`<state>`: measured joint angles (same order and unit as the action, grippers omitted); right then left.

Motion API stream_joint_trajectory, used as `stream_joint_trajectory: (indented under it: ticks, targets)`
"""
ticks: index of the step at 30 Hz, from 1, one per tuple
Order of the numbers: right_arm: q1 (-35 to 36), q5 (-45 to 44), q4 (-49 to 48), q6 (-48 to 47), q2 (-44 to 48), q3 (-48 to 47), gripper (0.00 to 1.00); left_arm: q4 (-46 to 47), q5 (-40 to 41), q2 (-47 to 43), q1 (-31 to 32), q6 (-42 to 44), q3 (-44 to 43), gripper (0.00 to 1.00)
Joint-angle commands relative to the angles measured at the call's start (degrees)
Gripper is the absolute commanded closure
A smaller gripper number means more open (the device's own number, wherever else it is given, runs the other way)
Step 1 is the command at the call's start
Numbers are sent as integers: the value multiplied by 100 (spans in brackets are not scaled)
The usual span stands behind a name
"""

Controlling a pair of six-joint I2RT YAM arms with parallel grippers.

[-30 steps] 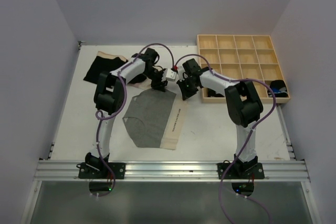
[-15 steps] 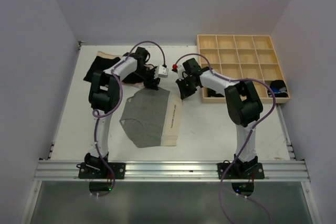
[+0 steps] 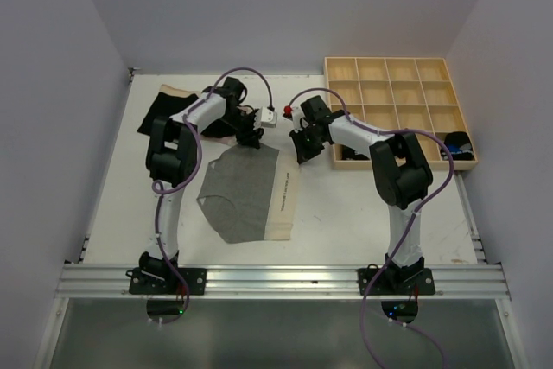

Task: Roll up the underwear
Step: Fold the underwear

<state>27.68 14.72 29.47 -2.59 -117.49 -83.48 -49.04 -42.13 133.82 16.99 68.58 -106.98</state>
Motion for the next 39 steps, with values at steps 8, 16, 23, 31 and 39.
stream_joint_trajectory:
  ticks: [8,16,23,31,39]
  targets:
    - [-79,-83,-170,39,561,-54,100,-326,-32,-479,-100,59,-130,56]
    - [-114,-75,-214,101,553,-107,100,-370,-94,-541,-100,86,-86,55]
    - [-114,-189,-117,215,61,-353,71,-308,-6,-462,-126,68,-104,55]
    - [-105,-259,-266,391,-221,-414,55,-273,-50,-480,-144,33,-60,55]
    - [-96,-49,-319,303,-240,-37,100,-255,-32,-524,-153,103,-60,55]
